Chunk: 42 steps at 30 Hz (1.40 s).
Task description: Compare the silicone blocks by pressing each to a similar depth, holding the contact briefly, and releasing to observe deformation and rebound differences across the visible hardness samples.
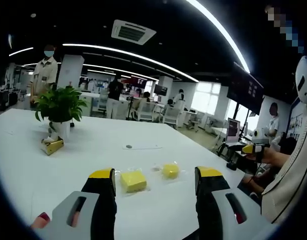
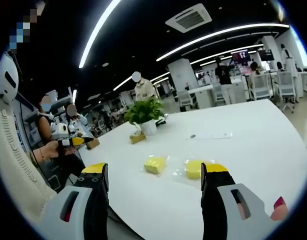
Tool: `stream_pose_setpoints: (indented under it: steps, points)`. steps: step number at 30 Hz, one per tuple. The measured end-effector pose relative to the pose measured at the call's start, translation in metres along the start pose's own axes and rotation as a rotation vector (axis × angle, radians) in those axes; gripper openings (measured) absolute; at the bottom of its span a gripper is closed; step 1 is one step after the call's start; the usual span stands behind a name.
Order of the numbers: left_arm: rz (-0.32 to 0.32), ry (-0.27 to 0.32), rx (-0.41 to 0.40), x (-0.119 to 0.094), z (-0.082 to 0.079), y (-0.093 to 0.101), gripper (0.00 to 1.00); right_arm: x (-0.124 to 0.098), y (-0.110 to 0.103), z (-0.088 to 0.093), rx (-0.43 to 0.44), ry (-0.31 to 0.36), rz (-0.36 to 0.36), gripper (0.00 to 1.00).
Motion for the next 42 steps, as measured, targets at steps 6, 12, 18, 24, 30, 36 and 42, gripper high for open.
stream_pose_setpoints:
  steps: [6,12,18,24,30,36,42]
  points:
    - [0.025,-0.037,-0.03,0.009,0.005,-0.003,0.6,-0.002,-0.002,0.0,-0.001,0.005,0.013,0.7]
    - [0.037,-0.044,-0.038,0.021,0.009,-0.017,0.61,-0.006,0.0,0.0,0.002,0.006,0.041,0.69]
    - [0.056,-0.037,-0.045,0.036,0.006,-0.027,0.62,-0.007,0.0,0.004,0.017,-0.002,0.067,0.69]
    - [0.091,-0.06,-0.054,0.057,0.015,-0.044,0.61,-0.002,-0.004,0.008,0.027,0.004,0.086,0.68]
    - [0.12,-0.084,-0.071,0.075,0.024,-0.056,0.61,0.002,-0.007,0.008,0.031,0.008,0.101,0.68]
    - [0.142,-0.099,-0.097,0.095,0.034,-0.074,0.62,0.003,-0.008,0.009,0.039,0.006,0.124,0.68]
    - [0.148,-0.103,-0.131,0.111,0.043,-0.09,0.62,0.004,-0.009,0.011,0.045,-0.003,0.152,0.68]
Point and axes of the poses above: the point that each gripper's makers call its tool centre point, and the gripper's own axes: x roughly forward along the fingers, y roughly to its right, z roughly out of its underside, the point moved 10 cm from there along -x, roughly backward along the fingers, and after that the axes turned 14 degrees about x, right-handed, at the moved point
